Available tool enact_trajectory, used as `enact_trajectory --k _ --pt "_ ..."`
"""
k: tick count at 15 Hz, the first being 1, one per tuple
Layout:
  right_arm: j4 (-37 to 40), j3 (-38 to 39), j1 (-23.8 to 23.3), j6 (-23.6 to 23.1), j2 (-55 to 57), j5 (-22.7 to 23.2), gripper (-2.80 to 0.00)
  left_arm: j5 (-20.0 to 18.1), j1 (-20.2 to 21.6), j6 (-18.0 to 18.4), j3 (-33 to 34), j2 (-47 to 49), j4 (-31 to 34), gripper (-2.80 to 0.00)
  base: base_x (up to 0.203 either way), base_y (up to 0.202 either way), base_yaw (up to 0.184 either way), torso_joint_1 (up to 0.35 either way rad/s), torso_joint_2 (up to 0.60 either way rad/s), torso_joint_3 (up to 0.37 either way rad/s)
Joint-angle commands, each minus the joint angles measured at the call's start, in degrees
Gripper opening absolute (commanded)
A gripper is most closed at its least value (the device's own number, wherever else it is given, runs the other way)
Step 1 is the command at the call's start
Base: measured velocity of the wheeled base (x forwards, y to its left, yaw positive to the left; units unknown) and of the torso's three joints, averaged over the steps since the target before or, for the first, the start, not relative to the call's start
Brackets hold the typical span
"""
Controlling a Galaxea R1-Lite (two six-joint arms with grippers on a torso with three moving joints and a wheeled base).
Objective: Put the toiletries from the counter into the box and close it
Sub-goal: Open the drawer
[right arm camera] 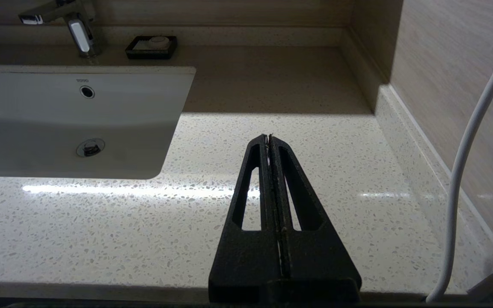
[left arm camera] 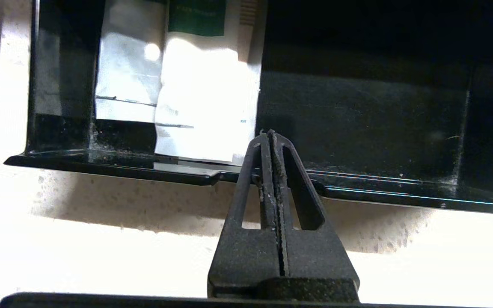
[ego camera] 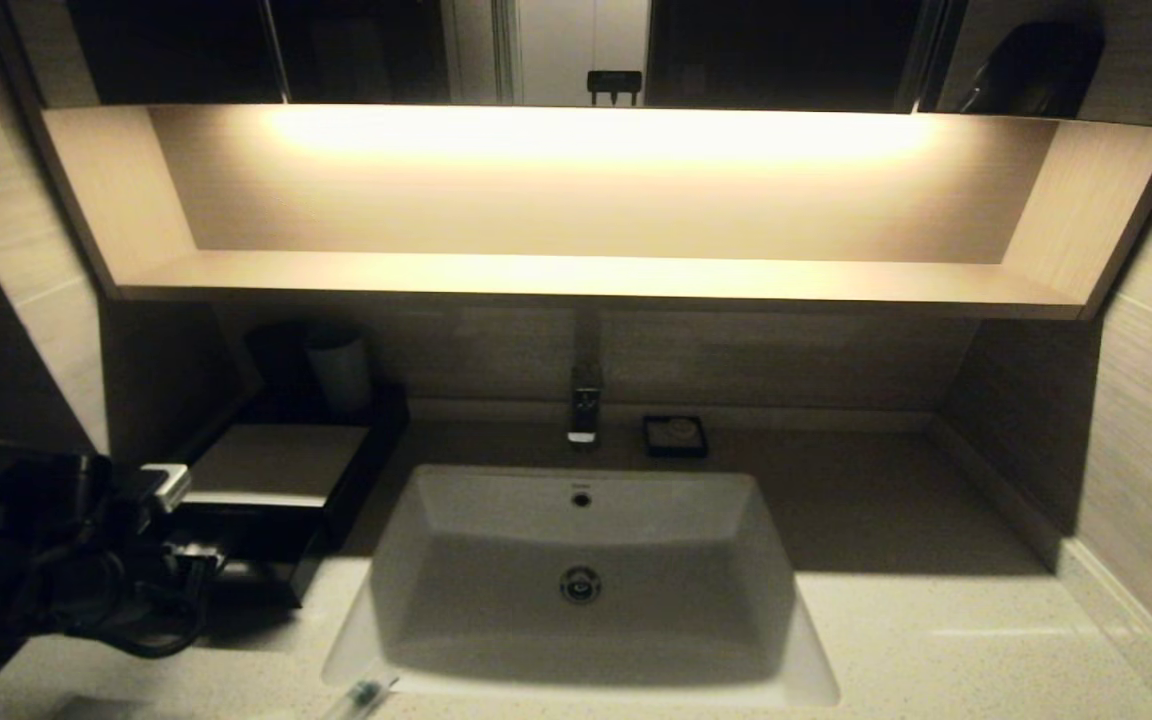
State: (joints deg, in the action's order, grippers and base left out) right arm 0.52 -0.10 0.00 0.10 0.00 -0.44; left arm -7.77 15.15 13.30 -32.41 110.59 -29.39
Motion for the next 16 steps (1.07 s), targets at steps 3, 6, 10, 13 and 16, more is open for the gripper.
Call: enact_trajectory --k 3,6,10,13,16 --pt "0.0 0.01 0.0 -0.01 0.0 0.0 -2.8 -0.06 0.4 0.94 -0.02 -0.77 0.87 -2.8 0.0 0.0 0.0 0.0 0.0 0.0" --pt "0.0 0.01 0.0 -0.01 0.0 0.0 -2.8 0.03 0.58 1.55 0.07 -2.32 2.61 -2.8 0.0 0.0 0.0 0.0 0.0 0.0" --pt "0.0 0.01 0.0 -0.01 0.0 0.0 -2.8 0.12 1.12 3.39 -0.24 -2.89 4.98 -2.8 0.0 0.0 0.0 0.0 0.0 0.0" --pt "0.0 0.01 0.0 -0.01 0.0 0.0 -2.8 0.12 1.19 3.49 -1.56 -3.9 9.28 -2.8 0.0 0.0 0.0 0.0 0.0 0.0" --pt "0.0 0.01 0.0 -0.01 0.0 0.0 -2.8 0.21 1.28 4.18 -1.86 -4.06 10.23 -2.8 0.0 0.0 0.0 0.0 0.0 0.0"
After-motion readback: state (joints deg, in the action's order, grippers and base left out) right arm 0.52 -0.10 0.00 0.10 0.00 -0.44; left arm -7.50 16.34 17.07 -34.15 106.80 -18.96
